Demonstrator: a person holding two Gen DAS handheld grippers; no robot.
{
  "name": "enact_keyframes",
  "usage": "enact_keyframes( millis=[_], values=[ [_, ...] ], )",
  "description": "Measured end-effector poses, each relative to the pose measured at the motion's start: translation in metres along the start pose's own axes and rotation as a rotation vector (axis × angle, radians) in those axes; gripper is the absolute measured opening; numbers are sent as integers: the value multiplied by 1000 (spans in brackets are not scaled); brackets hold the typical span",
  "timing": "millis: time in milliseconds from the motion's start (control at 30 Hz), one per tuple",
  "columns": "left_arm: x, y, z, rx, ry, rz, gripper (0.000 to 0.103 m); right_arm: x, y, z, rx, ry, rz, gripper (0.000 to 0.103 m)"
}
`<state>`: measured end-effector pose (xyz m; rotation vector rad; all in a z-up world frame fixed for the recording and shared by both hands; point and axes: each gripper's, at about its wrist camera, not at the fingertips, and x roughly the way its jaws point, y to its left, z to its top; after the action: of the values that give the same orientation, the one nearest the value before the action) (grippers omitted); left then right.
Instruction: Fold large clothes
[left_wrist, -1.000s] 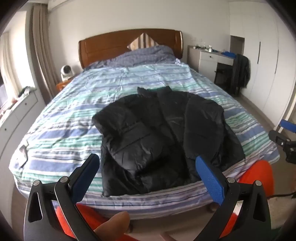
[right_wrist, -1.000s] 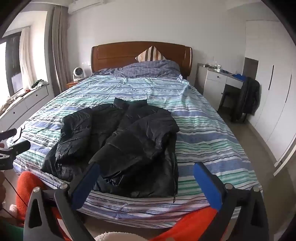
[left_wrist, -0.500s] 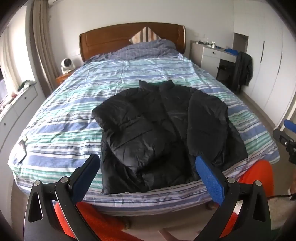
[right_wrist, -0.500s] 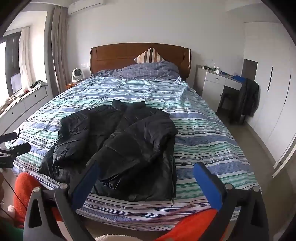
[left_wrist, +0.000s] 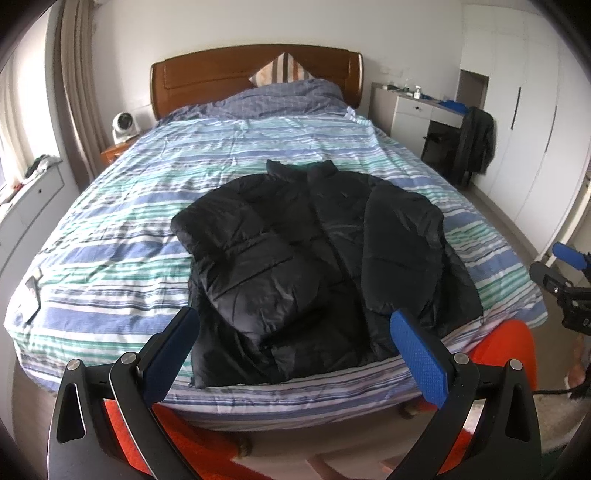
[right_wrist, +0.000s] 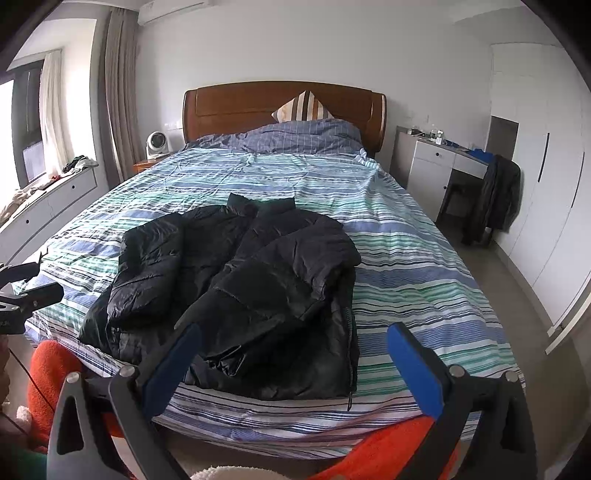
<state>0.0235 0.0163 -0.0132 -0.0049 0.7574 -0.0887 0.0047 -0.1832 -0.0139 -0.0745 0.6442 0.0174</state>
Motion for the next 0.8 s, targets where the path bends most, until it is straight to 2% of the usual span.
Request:
enact_keyframes(
  millis=[800],
  values=[
    [-2,0,-1,1,-14,12,103,-5,2,-1,-9,-9,-13,103]
  ],
)
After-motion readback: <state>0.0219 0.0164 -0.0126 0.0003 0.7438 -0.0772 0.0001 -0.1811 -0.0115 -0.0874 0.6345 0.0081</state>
